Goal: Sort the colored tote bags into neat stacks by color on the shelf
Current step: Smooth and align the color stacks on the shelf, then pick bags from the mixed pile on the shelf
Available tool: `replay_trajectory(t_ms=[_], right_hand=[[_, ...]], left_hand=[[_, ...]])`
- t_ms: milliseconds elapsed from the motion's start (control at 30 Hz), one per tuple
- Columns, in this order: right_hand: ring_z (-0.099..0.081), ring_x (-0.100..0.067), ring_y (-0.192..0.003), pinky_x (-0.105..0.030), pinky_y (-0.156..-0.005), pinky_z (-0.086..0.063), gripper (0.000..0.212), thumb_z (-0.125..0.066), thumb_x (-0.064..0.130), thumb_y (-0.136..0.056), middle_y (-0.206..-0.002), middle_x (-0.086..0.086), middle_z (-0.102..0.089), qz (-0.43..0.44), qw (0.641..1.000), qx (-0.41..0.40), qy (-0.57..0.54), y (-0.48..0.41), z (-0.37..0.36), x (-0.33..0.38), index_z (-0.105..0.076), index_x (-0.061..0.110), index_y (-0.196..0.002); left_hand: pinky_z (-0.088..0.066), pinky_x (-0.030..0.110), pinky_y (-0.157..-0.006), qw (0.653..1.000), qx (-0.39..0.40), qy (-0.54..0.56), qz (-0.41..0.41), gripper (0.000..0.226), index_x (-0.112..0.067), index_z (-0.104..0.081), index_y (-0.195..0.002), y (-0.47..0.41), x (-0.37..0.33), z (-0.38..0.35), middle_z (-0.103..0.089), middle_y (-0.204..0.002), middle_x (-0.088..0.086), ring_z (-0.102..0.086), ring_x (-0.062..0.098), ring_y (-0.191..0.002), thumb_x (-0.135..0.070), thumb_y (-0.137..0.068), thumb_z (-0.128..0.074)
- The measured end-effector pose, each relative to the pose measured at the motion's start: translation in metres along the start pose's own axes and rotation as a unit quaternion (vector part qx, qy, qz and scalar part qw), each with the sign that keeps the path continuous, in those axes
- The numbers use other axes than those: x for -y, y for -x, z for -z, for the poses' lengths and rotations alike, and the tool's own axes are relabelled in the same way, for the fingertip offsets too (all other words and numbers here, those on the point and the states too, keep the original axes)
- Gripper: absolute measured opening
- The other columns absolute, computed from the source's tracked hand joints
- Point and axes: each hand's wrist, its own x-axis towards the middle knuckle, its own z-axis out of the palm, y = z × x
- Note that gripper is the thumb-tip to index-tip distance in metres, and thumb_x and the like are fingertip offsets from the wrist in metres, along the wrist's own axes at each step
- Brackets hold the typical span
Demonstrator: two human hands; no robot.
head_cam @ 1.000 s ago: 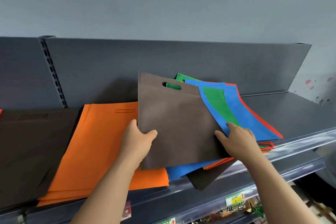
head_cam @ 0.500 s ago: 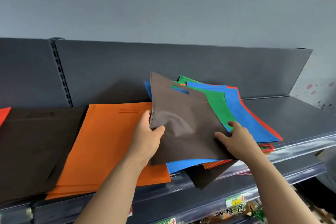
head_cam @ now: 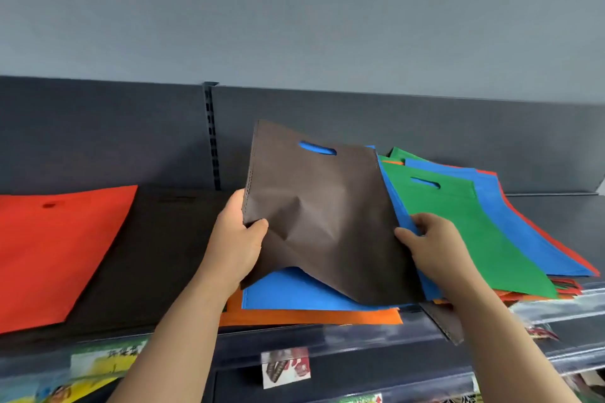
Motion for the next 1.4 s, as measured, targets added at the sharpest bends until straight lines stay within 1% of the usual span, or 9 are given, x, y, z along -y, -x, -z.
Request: replay_trajectory(t_ms=[133,333,467,600,867,1000,1100,1233,1400], right_hand=[[-0.062,-0.028,-0.079,-0.034,-0.069,-0.045,0.006,-0.063,0.012,-0.084,-0.081,-0.009,-0.068,0.025,0.999,0.028,-0.018,0.017,-0.043,0.038,-0.065,0.007,-0.084],[-0.056,-0.024,-0.068,-0.031,-0.059,-0.035,0.021,-0.058,0.009,-0.087,-0.069,-0.003,-0.062,0.044,0.999,0.020,-0.004,0.040,-0.091,0.072,-0.055,0.018,-0.069],[-0.057,-0.026,-0.070,-0.031,-0.057,-0.039,0.011,-0.051,0.008,-0.090,-0.080,-0.009,-0.067,0.023,0.999,0.012,0.023,0.053,-0.111,0.076,-0.060,0.012,-0.087],[-0.055,-0.030,-0.077,-0.032,-0.062,-0.039,0.023,-0.043,0.003,-0.090,-0.087,-0.011,-0.064,-0.002,0.999,-0.016,0.048,0.064,-0.117,0.074,-0.062,0.008,-0.103],[-0.056,-0.032,-0.088,-0.033,-0.071,-0.039,0.033,-0.041,0.008,-0.093,-0.108,-0.016,-0.065,-0.042,0.992,-0.078,0.086,0.074,-0.094,0.073,-0.057,0.009,-0.121],[-0.058,-0.035,-0.098,-0.037,-0.081,-0.044,0.034,-0.041,0.005,-0.091,-0.112,-0.017,-0.065,-0.041,0.991,-0.096,0.078,0.074,-0.081,0.070,-0.058,0.006,-0.121],[-0.057,-0.032,-0.091,-0.034,-0.077,-0.044,0.033,-0.041,0.005,-0.091,-0.109,-0.015,-0.066,-0.037,0.994,-0.083,0.064,0.073,-0.077,0.066,-0.058,0.007,-0.119],[-0.050,-0.025,-0.080,-0.030,-0.071,-0.037,0.033,-0.039,0.004,-0.092,-0.106,-0.014,-0.065,-0.035,0.995,-0.080,0.055,0.069,-0.069,0.060,-0.059,0.005,-0.120],[-0.054,-0.035,-0.087,-0.029,-0.071,-0.034,0.031,-0.039,0.004,-0.092,-0.103,-0.021,-0.065,-0.034,0.990,-0.130,0.043,0.059,-0.038,0.049,-0.060,0.001,-0.114]], left_hand=[[-0.041,0.016,-0.072,0.998,-0.012,-0.049,0.032,0.040,-0.029,-0.052,-0.116,-0.004,0.024,0.056,-0.061,-0.103,-0.016,-0.056,-0.001,-0.095,0.000,-0.088,-0.052],[-0.041,0.027,-0.079,0.992,-0.013,-0.094,0.088,0.043,-0.028,-0.049,-0.119,-0.010,0.062,0.123,-0.061,-0.105,-0.010,-0.057,0.013,-0.100,-0.001,-0.087,-0.056],[-0.040,0.029,-0.080,0.978,-0.025,-0.181,0.106,0.050,-0.018,-0.046,-0.130,-0.012,0.083,0.154,-0.060,-0.119,0.002,-0.056,0.024,-0.106,0.001,-0.085,-0.056],[-0.038,0.030,-0.083,0.947,-0.011,-0.301,0.115,0.060,-0.014,-0.030,-0.143,-0.014,0.094,0.172,-0.052,-0.132,0.011,-0.051,0.032,-0.117,0.002,-0.088,-0.050],[-0.044,0.036,-0.083,0.904,0.005,-0.415,0.099,0.086,-0.019,0.005,-0.151,-0.019,0.102,0.172,-0.046,-0.131,0.012,-0.054,0.030,-0.106,0.003,-0.086,-0.046],[-0.034,0.037,-0.103,0.870,-0.032,-0.492,0.030,0.076,-0.011,-0.018,-0.148,-0.014,0.105,0.163,-0.020,-0.149,0.016,-0.034,0.034,-0.130,0.002,-0.082,-0.054],[-0.032,0.036,-0.107,0.870,0.023,-0.491,-0.042,0.043,-0.008,-0.049,-0.131,-0.009,0.101,0.144,-0.038,-0.144,0.012,-0.036,0.029,-0.131,-0.011,-0.088,-0.055],[-0.023,0.036,-0.115,0.862,0.162,-0.480,0.023,0.059,-0.011,-0.032,-0.145,-0.003,0.099,0.119,-0.027,-0.153,0.007,-0.024,0.021,-0.141,-0.045,-0.098,-0.037],[-0.020,0.042,-0.115,0.820,0.133,-0.556,0.043,0.060,-0.010,-0.026,-0.146,-0.010,0.109,0.115,-0.022,-0.154,0.010,-0.019,0.025,-0.142,-0.048,-0.099,-0.028]])
